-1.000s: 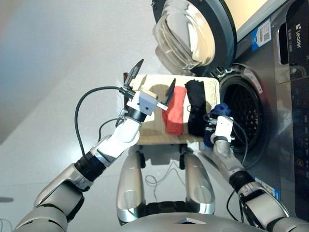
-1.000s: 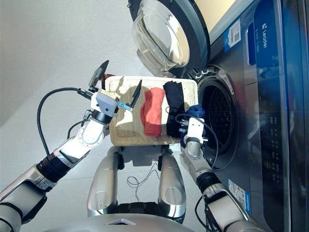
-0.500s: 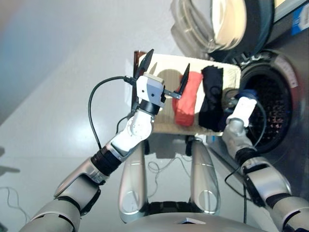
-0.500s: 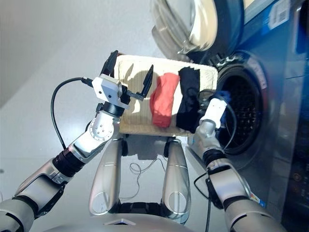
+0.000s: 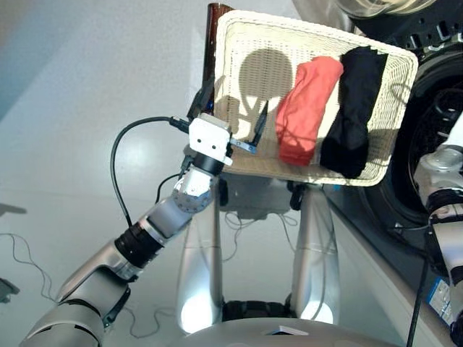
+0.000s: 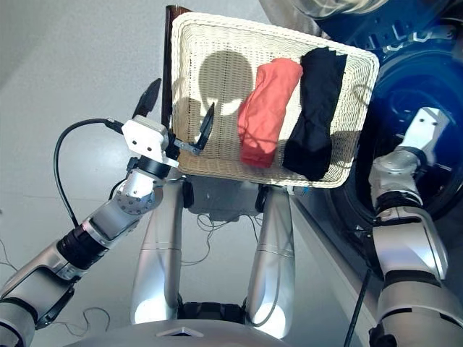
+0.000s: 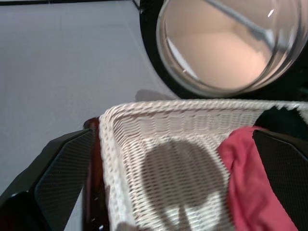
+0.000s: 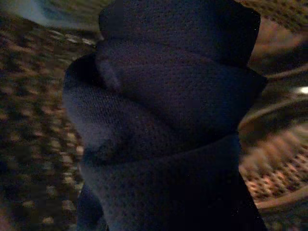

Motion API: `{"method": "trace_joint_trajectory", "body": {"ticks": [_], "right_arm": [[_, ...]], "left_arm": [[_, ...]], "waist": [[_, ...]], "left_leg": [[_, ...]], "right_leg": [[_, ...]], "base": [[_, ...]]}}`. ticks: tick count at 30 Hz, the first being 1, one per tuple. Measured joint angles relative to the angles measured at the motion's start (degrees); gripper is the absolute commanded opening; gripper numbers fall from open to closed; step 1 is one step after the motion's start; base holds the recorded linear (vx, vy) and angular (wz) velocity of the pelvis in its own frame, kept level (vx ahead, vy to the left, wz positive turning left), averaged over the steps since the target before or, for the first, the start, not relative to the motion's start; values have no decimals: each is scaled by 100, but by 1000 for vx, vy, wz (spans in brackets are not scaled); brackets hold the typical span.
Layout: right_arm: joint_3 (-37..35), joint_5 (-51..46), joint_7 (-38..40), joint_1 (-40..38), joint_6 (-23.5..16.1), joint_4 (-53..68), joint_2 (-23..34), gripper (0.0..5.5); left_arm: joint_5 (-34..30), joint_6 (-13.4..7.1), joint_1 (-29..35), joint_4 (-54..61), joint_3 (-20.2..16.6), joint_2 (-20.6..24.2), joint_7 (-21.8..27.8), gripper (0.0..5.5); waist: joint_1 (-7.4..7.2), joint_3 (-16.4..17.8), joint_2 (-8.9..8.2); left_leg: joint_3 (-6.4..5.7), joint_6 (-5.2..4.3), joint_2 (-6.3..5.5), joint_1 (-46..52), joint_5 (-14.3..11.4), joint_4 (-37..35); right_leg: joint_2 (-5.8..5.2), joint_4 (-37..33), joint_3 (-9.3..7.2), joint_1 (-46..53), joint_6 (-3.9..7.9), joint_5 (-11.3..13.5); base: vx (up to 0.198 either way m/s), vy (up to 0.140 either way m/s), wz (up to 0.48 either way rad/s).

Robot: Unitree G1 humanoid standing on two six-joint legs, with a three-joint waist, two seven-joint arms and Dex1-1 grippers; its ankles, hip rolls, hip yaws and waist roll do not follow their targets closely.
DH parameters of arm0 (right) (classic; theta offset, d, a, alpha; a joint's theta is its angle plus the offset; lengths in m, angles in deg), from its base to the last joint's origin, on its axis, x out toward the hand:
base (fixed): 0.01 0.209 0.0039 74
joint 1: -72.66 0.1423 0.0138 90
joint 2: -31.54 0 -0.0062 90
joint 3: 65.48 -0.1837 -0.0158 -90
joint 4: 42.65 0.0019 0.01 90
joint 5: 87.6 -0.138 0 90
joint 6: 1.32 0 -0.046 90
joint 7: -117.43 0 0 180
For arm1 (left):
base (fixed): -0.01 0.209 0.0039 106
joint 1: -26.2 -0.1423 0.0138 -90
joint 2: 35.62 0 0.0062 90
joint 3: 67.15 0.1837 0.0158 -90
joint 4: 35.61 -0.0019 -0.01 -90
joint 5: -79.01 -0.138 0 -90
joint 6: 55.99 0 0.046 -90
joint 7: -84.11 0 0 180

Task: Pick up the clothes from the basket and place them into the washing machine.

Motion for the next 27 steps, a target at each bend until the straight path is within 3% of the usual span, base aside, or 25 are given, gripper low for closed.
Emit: {"method": "trace_joint_trajectory", "body": {"ticks": [1,2,3,10,15,19,23,27], "right_arm": [[-21,-85,-1,4,2,-24,17,58],[-23,-151,-1,16,9,-20,19,494],[-24,-238,-8,5,1,-15,19,550],[-28,-822,-92,5,-57,49,19,550],[-28,-1290,-508,-261,-331,652,-95,550],[-20,-1861,-967,-685,-766,1793,-655,550],[46,-1984,-1154,-1135,-1071,2618,-1232,550],[269,-1913,-1220,-1683,-1207,3722,-1722,550]], "left_arm": [[-3,0,3,0,-6,7,-19,550],[-4,1,1,0,-7,10,-50,550],[-6,1,4,0,-10,7,-63,550],[-112,1,120,0,-64,6,-119,550],[-110,0,87,-2,-169,-30,-116,550],[-115,2,-76,-2,-341,-62,-89,550],[-108,0,-238,-1,-479,-139,-43,550],[-103,5,-358,-2,-638,-309,-38,550]], "waist": [[-2,0,-1],[-2,1,-1],[-9,1,-2],[-25,1,-4],[-60,1,-18],[-189,2,-70],[-271,1,-105],[-347,2,-111]], "left_leg": [[9,-2,1,0,-15,22],[24,4,17,-7,-52,70],[43,13,20,-8,-72,88],[139,76,23,-5,-120,169],[204,115,29,115,-147,148],[333,124,89,261,-165,12],[376,129,121,371,-160,-86],[457,120,148,439,-164,-129]], "right_leg": [[0,-8,10,0,2,-1],[18,-7,30,1,9,-5],[22,-11,52,0,12,-6],[21,-42,138,11,70,6],[28,-144,203,134,118,53],[83,-343,276,232,139,155],[125,-475,344,307,130,193],[153,-521,392,321,134,203]], "base": [[0,0,0],[0,0,0],[0,0,0],[0,0,0],[0,0,0],[5,3,-93],[0,0,0],[0,0,0]]}}
